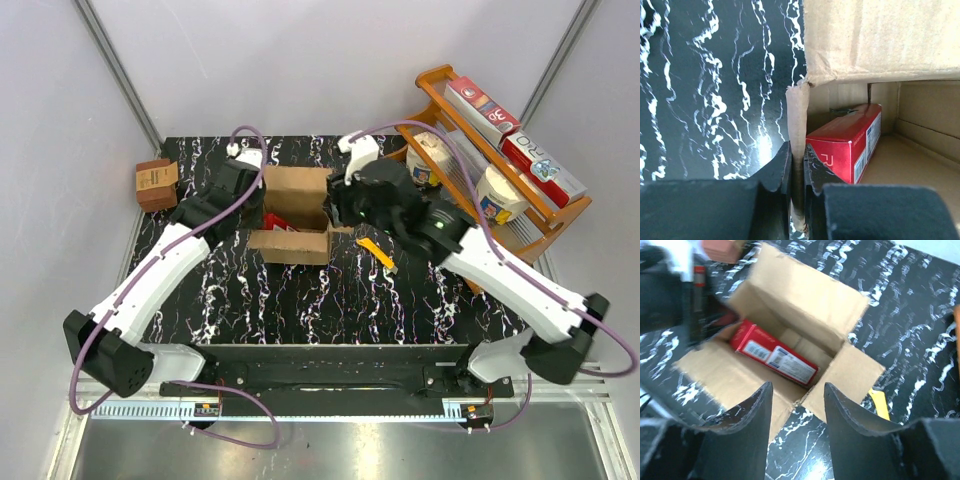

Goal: Unpack the express box

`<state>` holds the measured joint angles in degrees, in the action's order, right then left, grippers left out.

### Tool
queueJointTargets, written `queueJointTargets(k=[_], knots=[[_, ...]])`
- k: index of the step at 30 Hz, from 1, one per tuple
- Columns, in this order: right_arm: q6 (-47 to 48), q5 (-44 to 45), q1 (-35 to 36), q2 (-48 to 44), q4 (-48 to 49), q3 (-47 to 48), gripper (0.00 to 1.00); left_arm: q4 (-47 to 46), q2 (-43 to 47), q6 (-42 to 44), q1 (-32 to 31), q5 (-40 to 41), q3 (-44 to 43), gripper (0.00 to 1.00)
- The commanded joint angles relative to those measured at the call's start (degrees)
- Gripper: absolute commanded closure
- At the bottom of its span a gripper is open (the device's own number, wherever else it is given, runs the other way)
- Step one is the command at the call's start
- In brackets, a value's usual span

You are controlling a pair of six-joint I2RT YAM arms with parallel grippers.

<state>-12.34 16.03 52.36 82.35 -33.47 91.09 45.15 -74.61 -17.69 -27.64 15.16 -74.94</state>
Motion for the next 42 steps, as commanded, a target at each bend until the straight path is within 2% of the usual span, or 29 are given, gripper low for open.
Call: queueJointTargets(k=[1,3,7,12,16,22,30,38,40,42], knots=[[7.57,-14.78,0.46,-6.49,7.09,-6.00,0.50,-7.95,4.03,8.81,-4.26,7.60,1.81,1.00],[8.82,-19.68,0.38,-6.59,7.98,-8.73,0.51,-10.50,4.91,11.61,-5.84,9.27,4.34,1.00],[10.75,-23.85,0.38,-3.69,8.42,-10.58,0.59,-18.84,8.24,15.49,-7.52,11.29,8.83,1.00],[10.58,-24.64,0.46,-1.23,12.90,-15.14,0.60,-24.31,10.97,19.60,-8.04,11.30,12.96,1.00],[9.88,-24.73,0.46,0.71,17.20,-17.61,0.56,-28.09,13.08,24.71,-8.75,10.68,14.64,1.00],[7.07,-18.24,0.46,2.38,20.90,-21.21,0.55,-32.48,15.37,30.70,-9.54,10.95,15.43,1.00],[3.03,-17.17,0.29,5.98,23.36,-24.20,0.57,-33.63,16.51,34.21,-11.47,8.22,14.03,1.00],[0.12,-19.10,0.11,11.25,25.12,-22.97,0.56,-33.46,16.78,35.27,-13.32,7.07,13.50,0.91],[0.12,-18.93,0.20,11.08,25.39,-23.06,0.55,-33.19,16.25,35.80,-13.67,7.69,13.59,0.92],[0.03,-18.85,0.11,10.64,25.65,-23.50,0.55,-32.23,15.29,36.33,-14.28,8.75,13.50,0.98]])
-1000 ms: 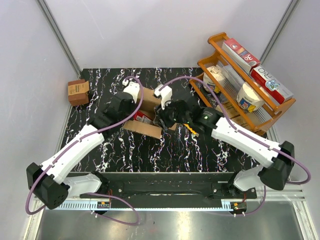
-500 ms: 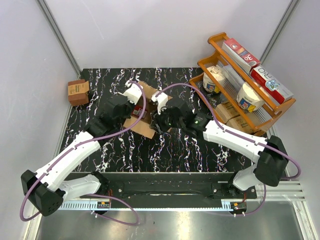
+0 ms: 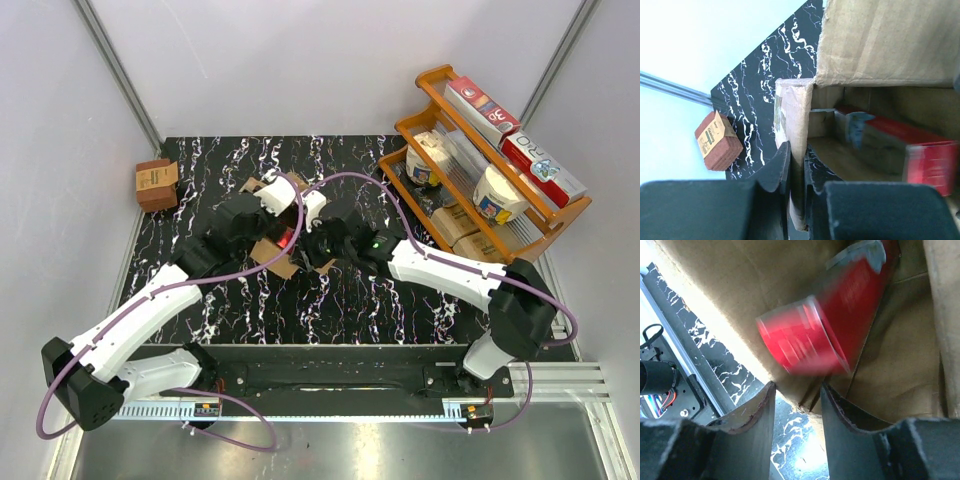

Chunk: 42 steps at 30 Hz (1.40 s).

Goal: Unpack the express box

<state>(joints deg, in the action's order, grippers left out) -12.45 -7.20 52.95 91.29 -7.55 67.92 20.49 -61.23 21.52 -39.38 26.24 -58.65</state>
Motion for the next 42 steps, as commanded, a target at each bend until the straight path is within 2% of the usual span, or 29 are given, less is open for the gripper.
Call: queueJointTargets(k=[1,7,12,17,25,30,34,42], knots=[[0.06,4.65,-0.48,1.09,0.16,-0.94,0.54,-7.31,1.65,-2.71,-2.72,-2.07,-2.78,1.00],[-1.00,9.04,-0.48,-3.21,2.36,-5.33,0.46,-5.82,0.76,-3.59,-2.99,-1.10,-2.25,1.00],[-1.18,12.91,-0.48,-7.87,4.38,-8.41,0.43,-3.72,0.59,-5.08,-2.99,-1.01,-2.34,1.00],[1.98,10.99,-0.39,-13.76,7.11,-11.41,0.43,-0.89,-0.29,-5.26,-2.99,-2.16,-3.40,1.00],[3.31,8.08,-0.39,-20.17,0.79,-9.83,0.43,1.48,-1.43,-4.29,-2.99,-4.00,-3.57,1.00],[5.24,5.99,-0.39,-20.54,-2.10,-8.86,0.43,3.40,-3.36,-4.38,-2.99,-5.23,-5.06,1.00],[8.93,5.62,-0.13,-19.04,-4.40,-7.46,0.37,5.78,-5.12,-4.20,-2.99,-5.23,-7.17,1.00],[12.18,6.94,0.05,-15.70,-3.35,-6.57,0.34,6.40,-5.48,-3.68,-2.99,-7.25,-7.18,1.00]])
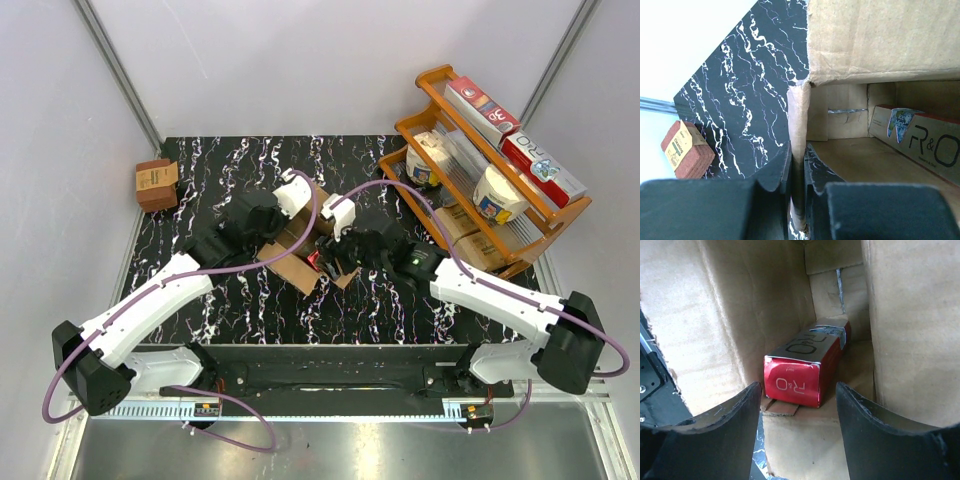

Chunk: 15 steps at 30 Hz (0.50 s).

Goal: Unpack the express box

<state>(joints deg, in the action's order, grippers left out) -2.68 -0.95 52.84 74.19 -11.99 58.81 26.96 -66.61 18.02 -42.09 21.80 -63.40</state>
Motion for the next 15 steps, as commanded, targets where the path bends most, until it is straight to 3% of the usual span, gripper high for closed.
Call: queueJointTargets(k=[1,15], knots=[[2.41,0.60,0.16,2.18,1.35,2.63,0.33,-0.07,-0.10,-0.09,-0.28,-3.25,-2.35,1.00],[3.89,2.71,0.95,6.93,3.81,2.72,0.31,0.72,-0.63,-0.44,-0.19,-5.45,-2.17,1.00]])
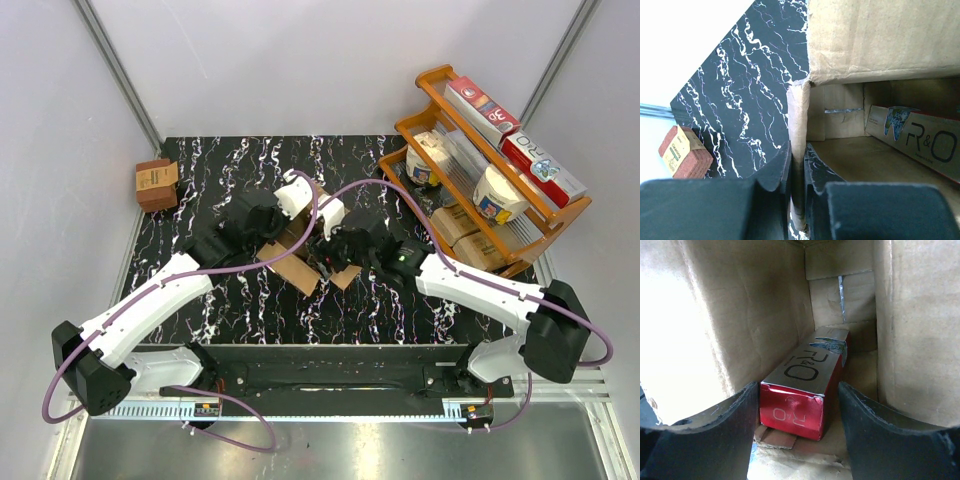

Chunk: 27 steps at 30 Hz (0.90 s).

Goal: Unpack the express box

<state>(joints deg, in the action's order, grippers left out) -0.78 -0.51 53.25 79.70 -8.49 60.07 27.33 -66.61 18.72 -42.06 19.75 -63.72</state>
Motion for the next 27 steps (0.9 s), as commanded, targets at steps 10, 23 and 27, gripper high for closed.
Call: queueJointTargets(k=[10,23,27], knots=[[3.50,6.31,1.59,1.43,0.05,0.13,0.40,0.18,-0.01,-1.14,-0.12,-2.08,-1.49,1.00],[0.87,6.49,1.59,-6.83,0.32,3.91,0.60,-0.61,-0.45,-3.16,1.19,3.97,0.44,1.00],[-0.72,7.10,1.50,-9.38,-2.13,7.42,0.60,-0.79,-1.68,-4.92,2.16,6.44,0.35,1.00]])
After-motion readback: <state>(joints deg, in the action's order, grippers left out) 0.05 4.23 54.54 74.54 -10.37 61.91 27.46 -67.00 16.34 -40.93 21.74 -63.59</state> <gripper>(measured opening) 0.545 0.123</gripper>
